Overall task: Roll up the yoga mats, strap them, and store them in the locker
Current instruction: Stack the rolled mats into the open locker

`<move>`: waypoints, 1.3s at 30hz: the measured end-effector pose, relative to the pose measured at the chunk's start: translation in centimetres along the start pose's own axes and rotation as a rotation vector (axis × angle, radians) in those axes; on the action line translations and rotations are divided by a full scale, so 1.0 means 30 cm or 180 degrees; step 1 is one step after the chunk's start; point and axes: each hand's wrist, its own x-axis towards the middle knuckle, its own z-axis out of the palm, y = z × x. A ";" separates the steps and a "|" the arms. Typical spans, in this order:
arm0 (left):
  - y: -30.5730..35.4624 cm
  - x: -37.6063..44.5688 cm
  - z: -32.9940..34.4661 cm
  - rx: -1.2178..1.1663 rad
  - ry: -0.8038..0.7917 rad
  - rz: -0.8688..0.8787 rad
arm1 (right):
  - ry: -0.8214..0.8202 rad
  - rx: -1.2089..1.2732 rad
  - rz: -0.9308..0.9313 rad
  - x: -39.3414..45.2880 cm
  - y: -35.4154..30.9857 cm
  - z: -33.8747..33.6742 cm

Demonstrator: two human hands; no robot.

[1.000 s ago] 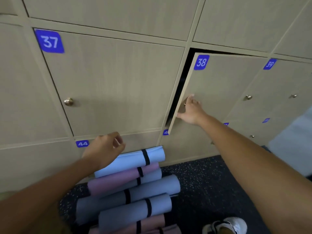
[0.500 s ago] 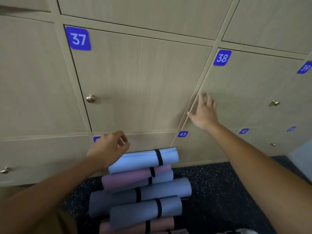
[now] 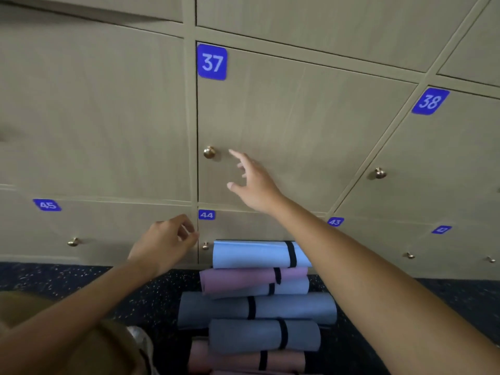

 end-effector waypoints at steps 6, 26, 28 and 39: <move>-0.089 -0.051 -0.128 0.0056 0.0132 0.0015 | 0.0086 0.0004 0.0018 0.171 -0.155 0.107; -0.013 -0.261 -0.184 0.0021 0.0138 0.0549 | 0.1548 -0.0712 0.0405 -0.617 -0.237 0.102; 0.030 -0.300 -0.139 -0.0002 0.0073 0.0640 | 0.1772 -0.0781 0.0511 -0.714 -0.216 0.081; 0.266 -0.425 0.107 -0.0121 -0.0237 0.1079 | 0.2306 -0.1309 0.1428 -1.223 0.005 -0.155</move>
